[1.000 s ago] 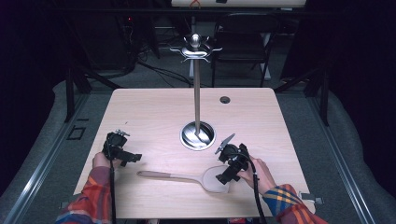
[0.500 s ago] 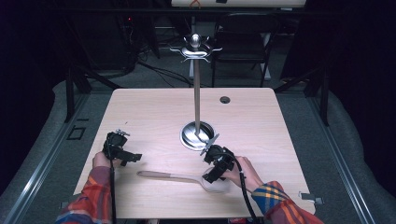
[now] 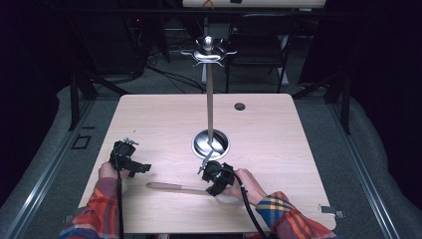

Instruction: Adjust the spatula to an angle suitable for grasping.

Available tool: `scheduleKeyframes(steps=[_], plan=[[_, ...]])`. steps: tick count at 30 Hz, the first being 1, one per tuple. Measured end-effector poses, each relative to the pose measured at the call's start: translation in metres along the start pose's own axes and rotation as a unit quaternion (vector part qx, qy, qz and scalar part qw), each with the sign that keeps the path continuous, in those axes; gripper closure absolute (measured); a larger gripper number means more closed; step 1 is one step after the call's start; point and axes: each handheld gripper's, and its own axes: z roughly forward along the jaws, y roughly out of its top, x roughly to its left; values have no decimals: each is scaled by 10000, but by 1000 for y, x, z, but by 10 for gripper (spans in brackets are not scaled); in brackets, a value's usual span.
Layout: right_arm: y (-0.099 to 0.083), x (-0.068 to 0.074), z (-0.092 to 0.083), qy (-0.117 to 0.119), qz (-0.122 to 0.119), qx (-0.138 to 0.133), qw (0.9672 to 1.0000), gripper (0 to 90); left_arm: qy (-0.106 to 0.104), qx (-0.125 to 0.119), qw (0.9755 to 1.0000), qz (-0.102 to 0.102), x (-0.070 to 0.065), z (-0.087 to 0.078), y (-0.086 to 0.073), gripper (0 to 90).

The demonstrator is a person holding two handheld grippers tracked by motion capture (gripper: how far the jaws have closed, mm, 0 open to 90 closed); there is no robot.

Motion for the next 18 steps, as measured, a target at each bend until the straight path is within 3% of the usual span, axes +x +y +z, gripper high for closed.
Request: scheduleKeyframes(steps=[6,18], plan=[[10,7,6,-5,-202,64,9998,653,-2,0,10000,-2,0,0,0,0],[23,11,19,65,-362,215,9991,696,7,7,10000,1,0,0,0,0]])
